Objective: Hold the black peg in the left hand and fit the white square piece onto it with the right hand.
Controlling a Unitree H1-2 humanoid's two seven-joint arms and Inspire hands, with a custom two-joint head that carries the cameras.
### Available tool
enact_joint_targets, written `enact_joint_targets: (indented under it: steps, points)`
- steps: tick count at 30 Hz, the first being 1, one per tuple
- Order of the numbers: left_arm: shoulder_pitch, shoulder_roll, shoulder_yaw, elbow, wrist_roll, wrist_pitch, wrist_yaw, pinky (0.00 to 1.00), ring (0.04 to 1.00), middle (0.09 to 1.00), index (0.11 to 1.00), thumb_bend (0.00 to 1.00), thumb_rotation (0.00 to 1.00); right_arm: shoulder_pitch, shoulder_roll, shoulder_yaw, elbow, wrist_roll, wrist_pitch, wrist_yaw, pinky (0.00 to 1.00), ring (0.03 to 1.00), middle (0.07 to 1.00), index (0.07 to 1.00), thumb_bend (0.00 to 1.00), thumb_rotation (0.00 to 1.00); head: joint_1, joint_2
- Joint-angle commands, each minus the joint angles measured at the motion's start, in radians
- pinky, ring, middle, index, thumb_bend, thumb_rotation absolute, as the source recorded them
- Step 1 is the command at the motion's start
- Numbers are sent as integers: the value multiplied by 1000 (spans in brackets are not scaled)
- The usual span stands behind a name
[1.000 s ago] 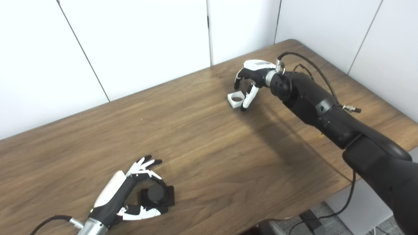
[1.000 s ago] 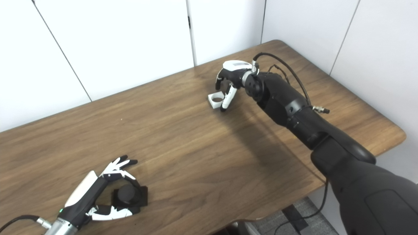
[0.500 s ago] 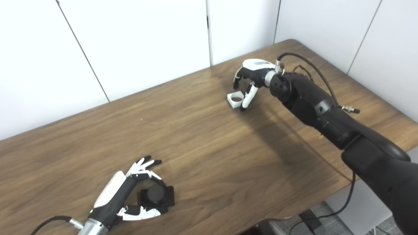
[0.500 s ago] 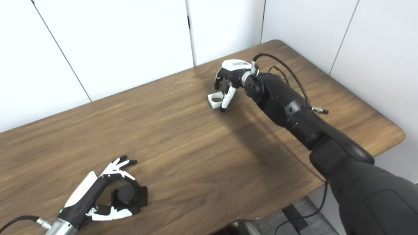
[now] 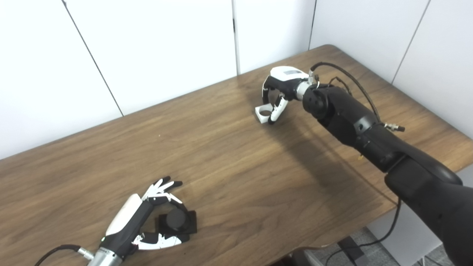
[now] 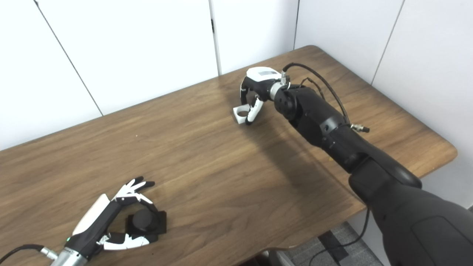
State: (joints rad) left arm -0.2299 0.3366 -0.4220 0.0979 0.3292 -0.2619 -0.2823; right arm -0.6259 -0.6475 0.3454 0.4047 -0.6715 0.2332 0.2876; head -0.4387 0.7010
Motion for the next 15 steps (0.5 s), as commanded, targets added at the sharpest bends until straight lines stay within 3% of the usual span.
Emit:
enact_joint_targets:
  steps: [1, 15]
  points:
    - [34, 32, -21, 16, 40, 29, -55, 1000, 1000, 911, 488, 522, 54, 15, 8, 9, 7, -15, 4, -1, 711, 811, 774, 485, 517, 135, -1, 1]
    - [33, 35, -22, 22, 36, 21, -55, 1000, 1000, 913, 488, 522, 54, 19, -4, -7, -44, -5, -19, 6, 719, 816, 776, 484, 518, 135, 5, 8]
